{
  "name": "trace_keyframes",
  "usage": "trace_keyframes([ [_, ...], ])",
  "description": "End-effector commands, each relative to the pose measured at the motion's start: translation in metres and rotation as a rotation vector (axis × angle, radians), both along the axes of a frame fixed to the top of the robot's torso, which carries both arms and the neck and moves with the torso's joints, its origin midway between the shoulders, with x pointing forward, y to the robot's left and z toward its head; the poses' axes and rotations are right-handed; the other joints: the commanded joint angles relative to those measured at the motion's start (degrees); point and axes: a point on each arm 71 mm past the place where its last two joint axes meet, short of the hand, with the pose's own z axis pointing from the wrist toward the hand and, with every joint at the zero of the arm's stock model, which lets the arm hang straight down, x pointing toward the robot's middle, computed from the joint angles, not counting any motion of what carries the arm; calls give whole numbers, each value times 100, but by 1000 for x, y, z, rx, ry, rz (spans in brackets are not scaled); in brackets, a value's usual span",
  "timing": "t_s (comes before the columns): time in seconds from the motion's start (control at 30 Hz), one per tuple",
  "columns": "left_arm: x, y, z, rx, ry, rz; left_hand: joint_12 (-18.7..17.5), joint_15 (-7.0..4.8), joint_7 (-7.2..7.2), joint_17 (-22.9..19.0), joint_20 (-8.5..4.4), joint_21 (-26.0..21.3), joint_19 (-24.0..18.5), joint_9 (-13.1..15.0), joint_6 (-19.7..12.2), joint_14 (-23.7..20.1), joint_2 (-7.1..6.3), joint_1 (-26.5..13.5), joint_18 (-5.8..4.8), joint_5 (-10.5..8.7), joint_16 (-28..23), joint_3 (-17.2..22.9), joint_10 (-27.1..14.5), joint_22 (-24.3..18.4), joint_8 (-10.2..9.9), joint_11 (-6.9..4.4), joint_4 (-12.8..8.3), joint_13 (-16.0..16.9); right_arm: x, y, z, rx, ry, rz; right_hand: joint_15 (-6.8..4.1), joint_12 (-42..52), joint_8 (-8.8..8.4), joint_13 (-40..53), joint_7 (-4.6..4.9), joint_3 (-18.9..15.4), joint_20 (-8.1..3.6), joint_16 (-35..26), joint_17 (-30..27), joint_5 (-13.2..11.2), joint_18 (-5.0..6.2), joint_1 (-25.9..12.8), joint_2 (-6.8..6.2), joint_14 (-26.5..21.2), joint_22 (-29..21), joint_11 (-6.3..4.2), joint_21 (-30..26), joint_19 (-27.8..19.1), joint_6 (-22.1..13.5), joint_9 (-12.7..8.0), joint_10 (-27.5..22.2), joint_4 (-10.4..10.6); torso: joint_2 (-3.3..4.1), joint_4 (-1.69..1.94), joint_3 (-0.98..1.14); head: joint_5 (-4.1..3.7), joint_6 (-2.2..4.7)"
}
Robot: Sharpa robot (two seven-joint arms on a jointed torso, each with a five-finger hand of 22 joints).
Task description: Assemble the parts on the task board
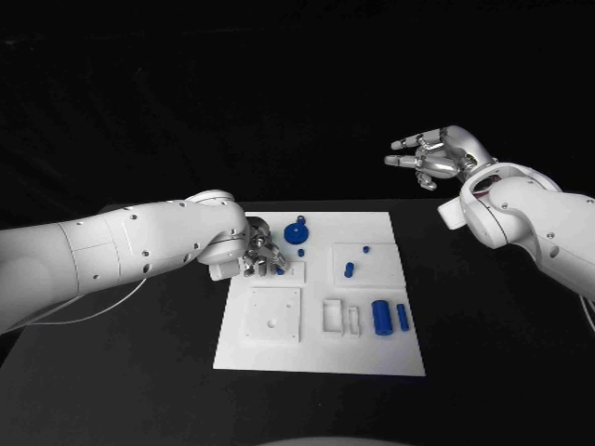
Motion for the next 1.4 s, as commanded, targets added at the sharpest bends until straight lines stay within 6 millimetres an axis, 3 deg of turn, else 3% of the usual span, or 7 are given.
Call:
trace_keyframes([
  [0.03,-1,-1,-3,18,7,-24,22,1,-729,-9,49,8,1,-4,1046,19,-83,-7,111,-76,10,-59,127,94,-22,-187,4,-14,0,1,-1,-2,5,15,-3,-29,-1,-7,-2,10,-1,-16,-3,22,77,-15,23,1,374,3,-20,338,42,7,-30,-32,3,-3,-3,-7,-8],
  [0.67,-1,2,-4,13,-17,-9,22,-6,-746,-65,55,-18,11,-19,1037,15,-398,12,113,-489,-1,-474,127,95,-22,-193,343,-42,-1,0,-5,-3,12,15,-3,-80,-3,-46,0,-104,-1,-74,-37,91,84,-33,22,-3,346,3,-80,336,-15,5,-48,14,2,7,-8,-33,-17],
  [0.8,-1,3,-4,14,-22,-7,19,-8,-751,-74,48,-20,11,-19,1048,13,-504,-24,108,-772,-4,-588,127,95,-22,-194,480,-45,-1,0,-6,-2,13,14,-3,-83,-3,-48,0,-111,-1,-79,-40,92,86,-40,24,-4,343,5,-85,336,-25,5,-50,22,2,7,-10,-23,-13],
  [0.93,-1,5,-3,13,-26,-5,18,-12,-755,-77,29,-25,13,-16,1074,11,-695,-21,93,-1073,-5,-598,128,94,-22,-194,744,-48,-1,-1,-7,-2,15,13,-3,-83,-3,-48,0,-111,-1,-79,-40,92,86,-40,24,-4,343,5,-85,336,-25,5,-50,22,1,6,-11,-23,-7],
  [1.0,-1,5,-3,14,-31,-6,21,-16,-751,-80,24,-28,18,-5,1080,12,-759,35,85,-1106,-5,-547,129,95,-21,-195,877,-48,-1,-1,-8,-2,17,12,-3,-80,-3,-46,1,-105,-1,-83,-40,84,87,-13,32,-2,339,4,-90,336,-34,4,-48,12,0,7,-13,-37,-3],
  [1.4,-2,9,-2,5,-52,1,22,-19,-750,-84,22,-39,23,11,1095,10,-899,69,84,-1169,-6,-484,127,97,-21,-196,1106,-54,-1,-1,-11,0,25,13,-3,-90,-3,-53,2,-102,0,-98,-46,74,88,-19,42,-2,331,4,-104,335,-30,5,-53,6,2,4,-10,-33,2],
])
